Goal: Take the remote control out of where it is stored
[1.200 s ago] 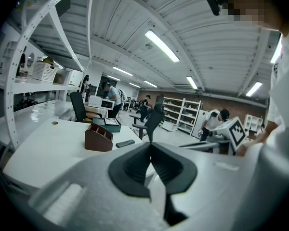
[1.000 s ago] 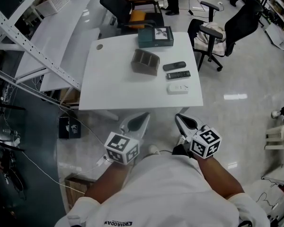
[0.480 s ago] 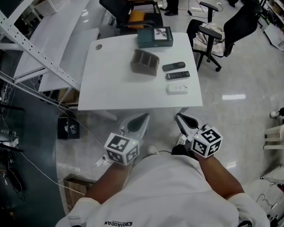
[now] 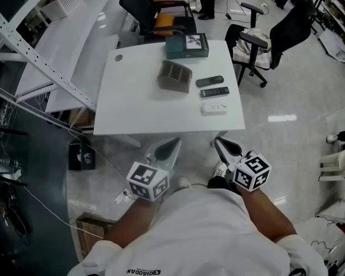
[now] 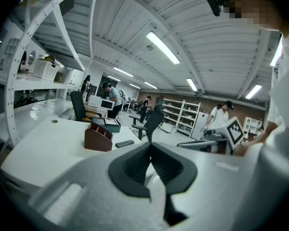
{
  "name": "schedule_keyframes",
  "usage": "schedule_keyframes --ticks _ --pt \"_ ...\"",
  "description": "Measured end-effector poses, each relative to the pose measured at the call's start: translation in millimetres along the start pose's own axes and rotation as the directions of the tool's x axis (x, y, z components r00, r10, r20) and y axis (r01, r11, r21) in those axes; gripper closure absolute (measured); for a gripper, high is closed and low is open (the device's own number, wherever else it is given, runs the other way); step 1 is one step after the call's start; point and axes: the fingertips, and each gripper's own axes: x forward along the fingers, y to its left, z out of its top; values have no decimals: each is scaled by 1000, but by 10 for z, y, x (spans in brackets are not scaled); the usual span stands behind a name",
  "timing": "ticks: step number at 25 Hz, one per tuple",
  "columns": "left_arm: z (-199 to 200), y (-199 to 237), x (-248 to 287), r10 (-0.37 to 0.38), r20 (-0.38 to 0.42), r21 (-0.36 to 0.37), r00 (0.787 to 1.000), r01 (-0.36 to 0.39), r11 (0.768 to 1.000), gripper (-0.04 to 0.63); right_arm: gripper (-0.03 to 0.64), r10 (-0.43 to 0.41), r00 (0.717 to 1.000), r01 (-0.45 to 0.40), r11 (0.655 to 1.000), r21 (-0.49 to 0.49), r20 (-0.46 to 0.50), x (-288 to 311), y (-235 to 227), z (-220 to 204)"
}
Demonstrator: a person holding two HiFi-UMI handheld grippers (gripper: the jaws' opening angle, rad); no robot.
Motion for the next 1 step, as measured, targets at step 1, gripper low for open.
schedule_keyframes --ticks 1 --pt "3 -2 2 -1 1 0 1000 1 1000 592 611 -1 1000 1 1000 0 0 -3 -2 -1"
